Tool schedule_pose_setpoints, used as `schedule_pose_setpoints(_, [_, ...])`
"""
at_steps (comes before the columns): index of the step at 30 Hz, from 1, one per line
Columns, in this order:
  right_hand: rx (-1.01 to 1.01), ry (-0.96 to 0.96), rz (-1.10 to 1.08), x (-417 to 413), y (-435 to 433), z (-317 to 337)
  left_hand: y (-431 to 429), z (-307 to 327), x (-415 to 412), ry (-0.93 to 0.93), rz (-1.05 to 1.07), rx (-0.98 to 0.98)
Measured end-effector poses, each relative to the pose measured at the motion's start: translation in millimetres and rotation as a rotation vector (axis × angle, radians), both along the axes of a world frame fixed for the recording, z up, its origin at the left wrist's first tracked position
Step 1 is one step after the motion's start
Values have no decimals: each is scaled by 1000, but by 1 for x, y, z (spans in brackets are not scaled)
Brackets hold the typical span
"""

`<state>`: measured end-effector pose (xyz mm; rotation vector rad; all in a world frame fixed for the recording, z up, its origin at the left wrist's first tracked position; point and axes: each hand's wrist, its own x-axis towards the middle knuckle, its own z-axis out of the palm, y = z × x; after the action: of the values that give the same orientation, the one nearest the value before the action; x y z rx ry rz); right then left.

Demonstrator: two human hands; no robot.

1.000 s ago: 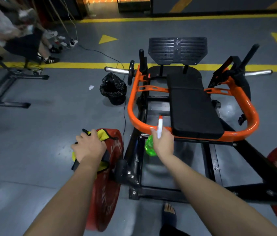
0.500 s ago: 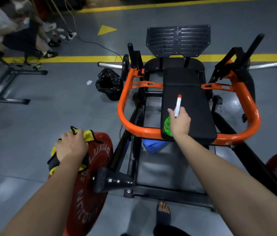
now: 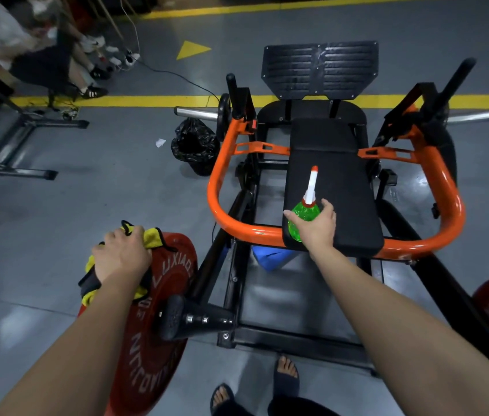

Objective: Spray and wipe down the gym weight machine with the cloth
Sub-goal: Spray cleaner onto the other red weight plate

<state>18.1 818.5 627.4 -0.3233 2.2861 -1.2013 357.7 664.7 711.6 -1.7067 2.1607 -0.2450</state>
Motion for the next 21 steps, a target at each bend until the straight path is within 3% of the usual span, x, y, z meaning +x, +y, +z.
schedule_pose_setpoints(4, [4, 22, -82, 17, 5, 0, -2, -3, 3, 22, -6, -9])
schedule_pose_setpoints(8, [67, 210, -228, 66, 14, -7, 0, -1, 5, 80, -35, -8])
schedule_pose_setpoints(10, [54, 288, -142, 102, 11, -9, 2, 2, 7, 135, -71, -15])
schedule_pose_setpoints(12, [-51, 231, 40, 141, -1, -10, 7, 8, 11, 249, -96, 5])
schedule_pose_setpoints(17, [-195, -355, 598, 231, -44, 43, 13, 37, 18, 986, 16, 75])
schedule_pose_setpoints(19, [-253, -532, 696, 254, -57, 70, 17, 52, 10, 1349, 154, 333])
schedule_pose_setpoints(21, [-269, -690, 587, 273, -64, 91, 25, 73, 5, 1734, 393, 745])
